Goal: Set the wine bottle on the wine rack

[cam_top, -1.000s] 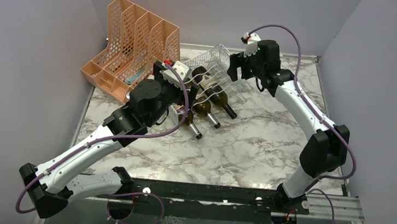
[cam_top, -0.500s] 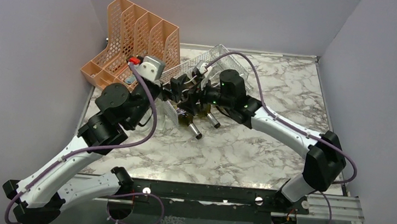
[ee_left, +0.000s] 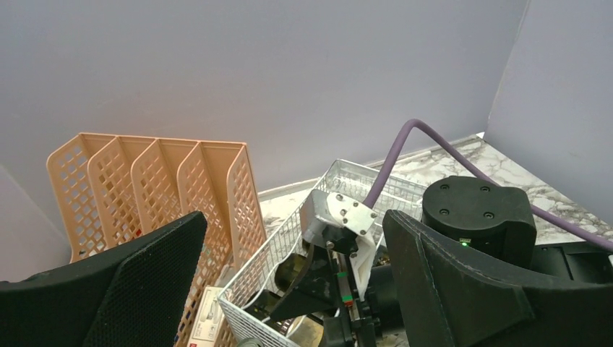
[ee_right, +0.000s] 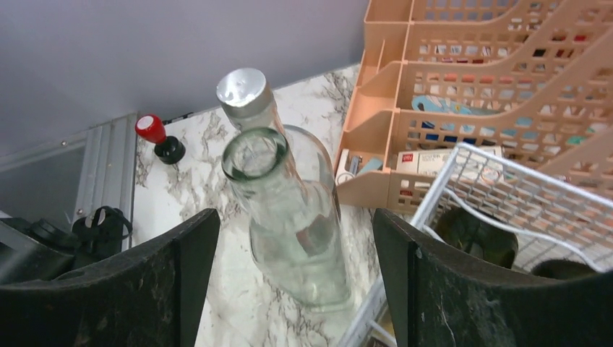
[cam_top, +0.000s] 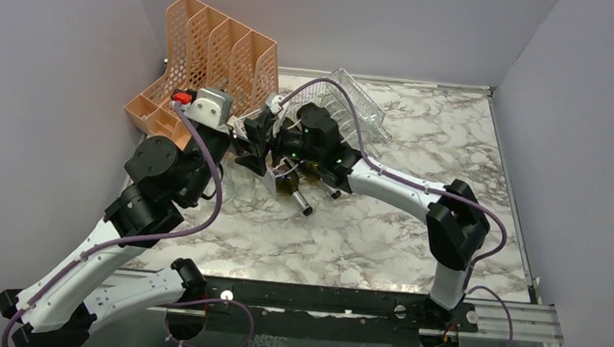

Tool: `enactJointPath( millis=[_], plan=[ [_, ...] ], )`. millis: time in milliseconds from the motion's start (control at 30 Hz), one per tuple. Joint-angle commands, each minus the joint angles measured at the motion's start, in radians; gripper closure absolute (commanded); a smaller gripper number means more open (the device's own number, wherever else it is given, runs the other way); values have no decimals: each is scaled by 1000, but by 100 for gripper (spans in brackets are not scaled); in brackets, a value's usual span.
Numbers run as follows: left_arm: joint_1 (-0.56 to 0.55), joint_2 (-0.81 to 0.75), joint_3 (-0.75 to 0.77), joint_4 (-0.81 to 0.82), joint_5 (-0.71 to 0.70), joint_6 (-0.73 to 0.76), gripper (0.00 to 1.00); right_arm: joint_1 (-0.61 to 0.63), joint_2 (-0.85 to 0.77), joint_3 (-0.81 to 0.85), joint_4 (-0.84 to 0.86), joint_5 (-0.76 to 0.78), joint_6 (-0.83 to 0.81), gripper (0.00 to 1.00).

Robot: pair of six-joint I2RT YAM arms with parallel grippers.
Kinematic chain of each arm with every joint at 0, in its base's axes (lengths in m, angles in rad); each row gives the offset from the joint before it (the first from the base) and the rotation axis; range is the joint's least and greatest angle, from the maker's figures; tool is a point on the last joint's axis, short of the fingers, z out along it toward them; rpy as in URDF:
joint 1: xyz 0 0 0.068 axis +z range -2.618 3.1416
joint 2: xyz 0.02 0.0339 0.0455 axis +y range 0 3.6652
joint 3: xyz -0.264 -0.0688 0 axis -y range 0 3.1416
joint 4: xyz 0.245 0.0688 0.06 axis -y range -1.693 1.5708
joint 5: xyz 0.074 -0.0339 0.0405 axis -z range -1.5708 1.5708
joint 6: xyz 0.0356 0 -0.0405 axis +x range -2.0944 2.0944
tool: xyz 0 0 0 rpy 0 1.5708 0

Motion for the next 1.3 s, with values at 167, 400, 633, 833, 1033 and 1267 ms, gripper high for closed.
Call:
enactJointPath(
  millis=[167, 400, 633, 833, 1033, 1267],
  plan=[
    [5, -12, 31, 2, -28, 14, 1, 23, 96, 122, 65, -107, -37, 26],
    [5, -14, 33, -1, -39, 18, 1, 26, 149, 173, 59, -152, -39, 47],
    [5, -16, 35, -9, -44, 18, 1, 33, 128, 141, 101, -134, -64, 72],
    [5, -18, 36, -7, -44, 17, 1, 36, 50, 64, 146, -87, -85, 91],
    [4, -6, 59, -49, -4, -9, 1, 37, -84, -68, 202, -65, -23, 97],
    [4, -38, 28, -85, -11, -105, 1, 36, -274, -240, 245, -10, 86, 99]
  ],
)
